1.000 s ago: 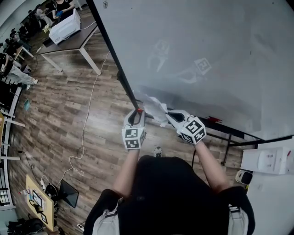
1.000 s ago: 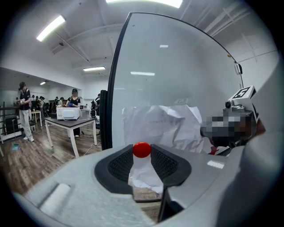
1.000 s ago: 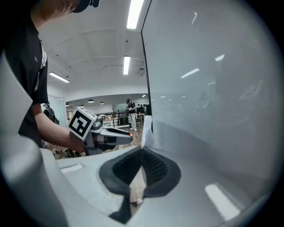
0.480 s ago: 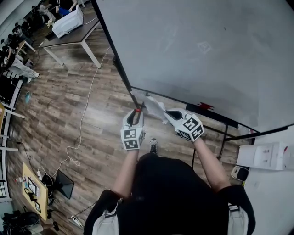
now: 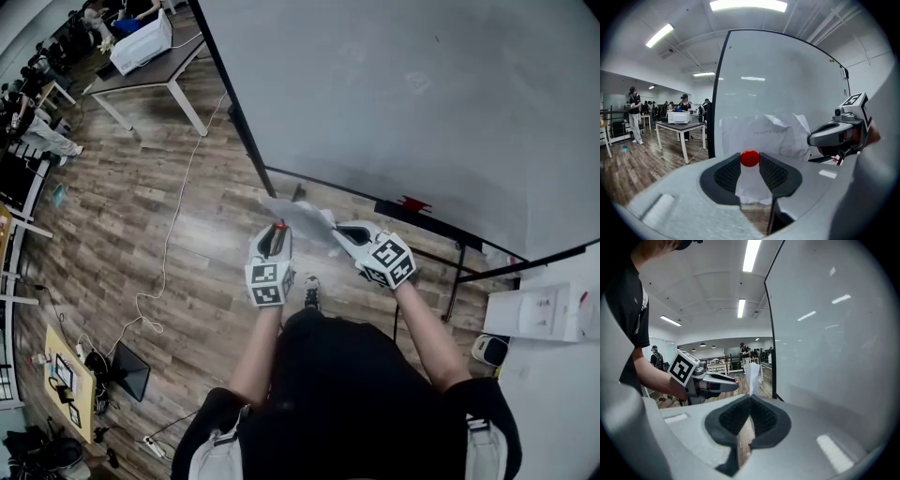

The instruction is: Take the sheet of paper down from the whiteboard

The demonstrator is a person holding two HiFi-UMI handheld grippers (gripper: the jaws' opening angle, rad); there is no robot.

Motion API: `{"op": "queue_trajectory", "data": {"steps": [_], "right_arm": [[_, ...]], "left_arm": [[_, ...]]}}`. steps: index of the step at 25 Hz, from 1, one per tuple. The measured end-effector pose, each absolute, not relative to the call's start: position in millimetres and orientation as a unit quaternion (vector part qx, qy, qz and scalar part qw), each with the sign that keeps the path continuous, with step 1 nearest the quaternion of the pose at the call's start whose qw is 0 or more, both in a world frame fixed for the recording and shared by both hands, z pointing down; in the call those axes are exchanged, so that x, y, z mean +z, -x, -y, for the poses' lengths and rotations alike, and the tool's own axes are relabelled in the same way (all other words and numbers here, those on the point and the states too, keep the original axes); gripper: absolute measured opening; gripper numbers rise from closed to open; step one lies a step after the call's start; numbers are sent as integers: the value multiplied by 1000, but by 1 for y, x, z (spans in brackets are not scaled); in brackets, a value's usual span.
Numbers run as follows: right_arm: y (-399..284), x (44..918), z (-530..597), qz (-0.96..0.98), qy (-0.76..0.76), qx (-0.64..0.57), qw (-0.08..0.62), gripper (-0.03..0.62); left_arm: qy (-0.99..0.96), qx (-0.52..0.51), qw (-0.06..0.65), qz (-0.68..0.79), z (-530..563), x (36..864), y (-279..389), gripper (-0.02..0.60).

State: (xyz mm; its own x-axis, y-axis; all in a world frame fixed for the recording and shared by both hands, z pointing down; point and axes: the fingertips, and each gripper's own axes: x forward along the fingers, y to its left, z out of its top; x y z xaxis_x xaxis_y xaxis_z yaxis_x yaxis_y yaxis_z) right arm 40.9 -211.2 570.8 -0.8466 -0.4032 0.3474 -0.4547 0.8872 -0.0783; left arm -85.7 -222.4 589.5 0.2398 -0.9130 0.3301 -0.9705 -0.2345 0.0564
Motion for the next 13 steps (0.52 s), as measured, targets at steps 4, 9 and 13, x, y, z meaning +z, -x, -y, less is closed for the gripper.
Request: {"op": "queue_trajectory", "data": {"steps": [4,9,13], "right_arm": [[-42,570,206,958,-224,77,163,3],[-41,571,205,957,-226,74,166,3],[-41,567,208,957,-229,77,163,3]], "left_arm": [[-778,111,129,605,217,587,83,133],[-776,110,130,607,215,587,86,133],[-776,109,133,606,217,587,89,133]]}}
